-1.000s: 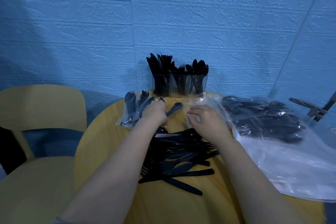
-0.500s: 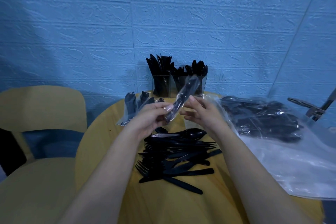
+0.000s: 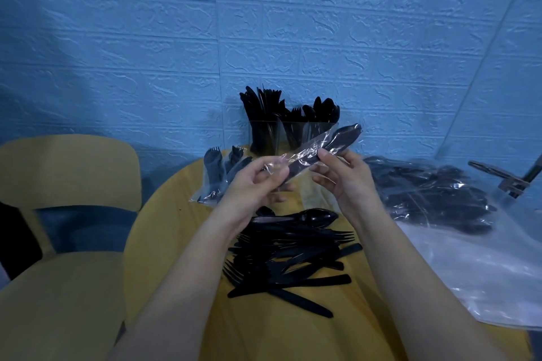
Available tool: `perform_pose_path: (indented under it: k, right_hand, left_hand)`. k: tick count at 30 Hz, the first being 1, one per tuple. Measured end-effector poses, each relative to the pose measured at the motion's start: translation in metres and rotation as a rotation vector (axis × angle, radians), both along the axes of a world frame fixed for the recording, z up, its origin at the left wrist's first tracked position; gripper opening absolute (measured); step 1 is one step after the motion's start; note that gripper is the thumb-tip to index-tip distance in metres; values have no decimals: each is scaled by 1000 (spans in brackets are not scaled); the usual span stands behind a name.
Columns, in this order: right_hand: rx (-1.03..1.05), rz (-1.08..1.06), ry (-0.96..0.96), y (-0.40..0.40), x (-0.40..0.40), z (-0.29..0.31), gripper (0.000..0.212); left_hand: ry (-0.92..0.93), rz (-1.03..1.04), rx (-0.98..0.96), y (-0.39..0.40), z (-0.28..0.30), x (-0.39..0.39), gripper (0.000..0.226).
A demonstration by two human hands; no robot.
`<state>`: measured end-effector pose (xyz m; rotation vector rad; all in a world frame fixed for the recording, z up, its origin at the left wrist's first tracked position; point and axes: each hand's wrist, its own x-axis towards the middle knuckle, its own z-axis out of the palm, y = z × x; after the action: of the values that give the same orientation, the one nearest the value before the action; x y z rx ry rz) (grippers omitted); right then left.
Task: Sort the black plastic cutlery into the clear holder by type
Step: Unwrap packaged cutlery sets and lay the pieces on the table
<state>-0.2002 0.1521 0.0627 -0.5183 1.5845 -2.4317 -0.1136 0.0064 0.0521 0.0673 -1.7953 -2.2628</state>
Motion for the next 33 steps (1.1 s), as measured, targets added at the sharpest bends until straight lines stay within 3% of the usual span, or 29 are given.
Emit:
perform_pose_path:
  k: [3,11,18,22,28,33]
  right_hand:
    - [25,-18,13,-3,3,1,8]
    - [67,-20,-18,-3,5,0,14]
    - [-15,74,-199,-7,6,1,9]
    - [-35,107,-314,-10,9,1,5]
    - [-32,98,-383,-13,9,-1,7]
    - [-69,98,-408,-13,8,-1,7]
  left_hand:
    - [87,210,-186,-1,-6,-4,19]
    - [250,526,-492,-8,-14,-8,13]
    - [427,586,-501,-3,-8,-3,20]
    - [439,529,-399,-2,-4,0,17]
    - [483,614,-547,-6,-8,-1,21]
    - [418,563,-371,-4,-1,3,28]
